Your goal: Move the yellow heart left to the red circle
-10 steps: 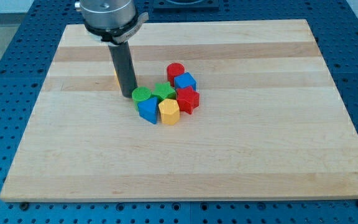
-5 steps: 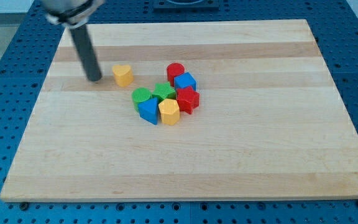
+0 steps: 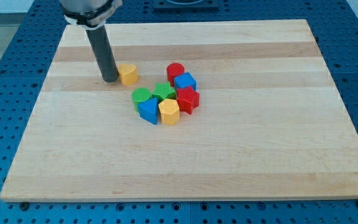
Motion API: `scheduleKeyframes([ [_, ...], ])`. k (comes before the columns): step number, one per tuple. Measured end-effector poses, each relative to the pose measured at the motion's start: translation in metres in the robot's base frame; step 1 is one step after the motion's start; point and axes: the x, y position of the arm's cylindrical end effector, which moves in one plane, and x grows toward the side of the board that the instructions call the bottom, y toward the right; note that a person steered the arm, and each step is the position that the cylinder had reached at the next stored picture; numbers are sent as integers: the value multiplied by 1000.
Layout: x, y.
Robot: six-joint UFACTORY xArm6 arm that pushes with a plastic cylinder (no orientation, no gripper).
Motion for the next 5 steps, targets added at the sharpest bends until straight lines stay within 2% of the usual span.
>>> scheduleKeyframes([
  [2,5,23],
  [5,28,22],
])
